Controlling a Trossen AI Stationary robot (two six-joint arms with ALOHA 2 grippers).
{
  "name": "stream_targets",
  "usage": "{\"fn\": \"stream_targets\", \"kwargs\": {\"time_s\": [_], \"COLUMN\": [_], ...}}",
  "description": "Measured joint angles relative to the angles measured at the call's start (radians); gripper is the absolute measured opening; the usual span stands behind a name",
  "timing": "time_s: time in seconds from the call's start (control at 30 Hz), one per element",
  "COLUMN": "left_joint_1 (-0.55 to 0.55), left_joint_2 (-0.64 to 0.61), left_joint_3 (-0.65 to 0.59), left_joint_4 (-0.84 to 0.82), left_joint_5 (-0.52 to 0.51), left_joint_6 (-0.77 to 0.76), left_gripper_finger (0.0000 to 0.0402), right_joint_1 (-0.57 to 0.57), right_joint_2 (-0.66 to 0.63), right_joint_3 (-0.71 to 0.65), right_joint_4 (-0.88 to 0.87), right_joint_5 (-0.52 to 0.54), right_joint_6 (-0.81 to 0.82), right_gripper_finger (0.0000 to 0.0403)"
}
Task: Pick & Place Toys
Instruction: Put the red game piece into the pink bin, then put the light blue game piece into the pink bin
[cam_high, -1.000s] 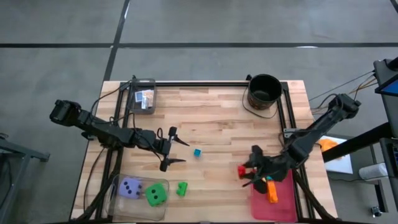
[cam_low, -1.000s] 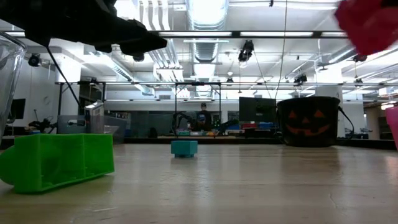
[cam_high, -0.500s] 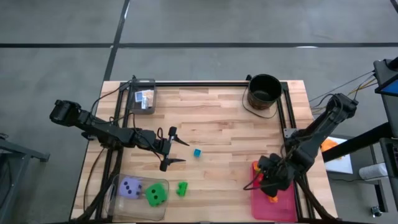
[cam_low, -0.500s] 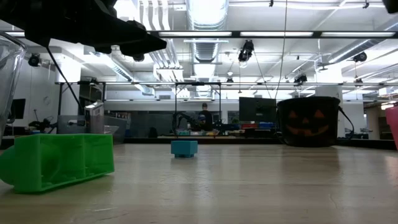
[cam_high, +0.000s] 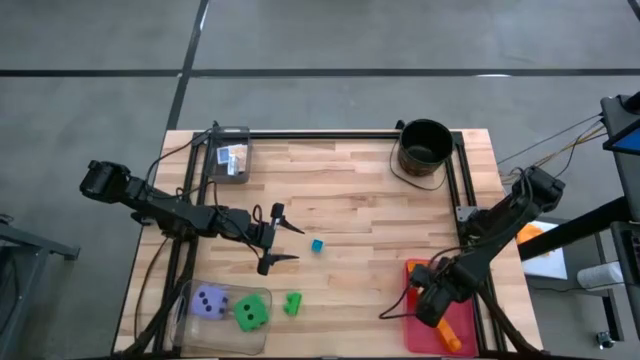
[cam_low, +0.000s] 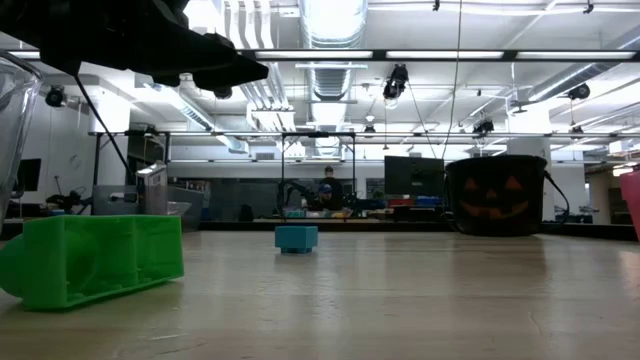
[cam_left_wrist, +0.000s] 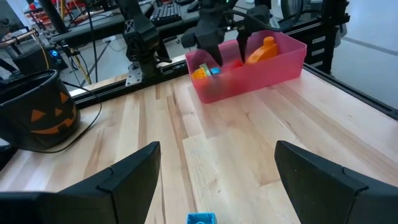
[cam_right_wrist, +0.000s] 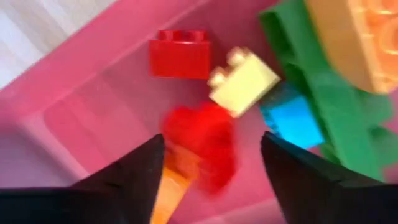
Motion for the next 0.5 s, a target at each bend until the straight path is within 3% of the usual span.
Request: {"fn": "stream_targets", "kwargs": {"time_s": [0.13,0.27,0.5], "left_joint_1": [0.0,0.0,0.0], "left_joint_2": [0.0,0.0,0.0], "left_joint_3": [0.0,-0.001,-0.002], "left_joint_4": [0.0,0.0,0.002], "left_joint_5": [0.0,0.0,0.0], "left_joint_6": [0.0,0.0,-0.001], "left_gripper_finger": [0.0316,0.0316,0.0316], "right_joint_1": [0.001,0.002,0.007], "right_joint_2": [0.012,0.0,-0.013], "right_joint_3": [0.082,0.155,0.256], "right_joint_4": [-0.132,-0.192,-0.117], "right_joint_5": [0.016,0.145,0.681], "right_joint_6": [0.0,-0.024,-0.265], "right_gripper_finger": [0.0325,0.0345,0.0348]}}
